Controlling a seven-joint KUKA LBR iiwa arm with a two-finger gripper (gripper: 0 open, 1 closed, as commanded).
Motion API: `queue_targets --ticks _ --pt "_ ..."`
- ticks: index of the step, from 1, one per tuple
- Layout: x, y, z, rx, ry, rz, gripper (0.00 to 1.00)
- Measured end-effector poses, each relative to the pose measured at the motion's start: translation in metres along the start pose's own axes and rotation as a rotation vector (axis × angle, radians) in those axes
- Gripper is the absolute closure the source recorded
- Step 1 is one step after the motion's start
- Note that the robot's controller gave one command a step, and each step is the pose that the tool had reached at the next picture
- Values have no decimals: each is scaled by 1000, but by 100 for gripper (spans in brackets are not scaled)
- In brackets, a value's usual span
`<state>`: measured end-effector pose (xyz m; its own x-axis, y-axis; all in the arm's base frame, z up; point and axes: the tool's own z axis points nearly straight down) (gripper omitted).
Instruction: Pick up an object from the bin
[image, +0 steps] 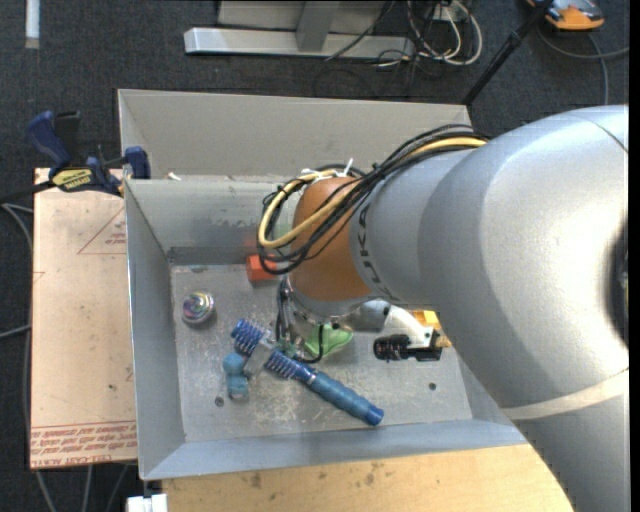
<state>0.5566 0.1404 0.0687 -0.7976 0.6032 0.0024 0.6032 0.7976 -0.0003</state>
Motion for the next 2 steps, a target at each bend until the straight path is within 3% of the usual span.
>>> queue_targets --ticks 1,2 --pt "0 0 0 0 0 -1 0" --pt "0 0 1 0 1 -1 100"
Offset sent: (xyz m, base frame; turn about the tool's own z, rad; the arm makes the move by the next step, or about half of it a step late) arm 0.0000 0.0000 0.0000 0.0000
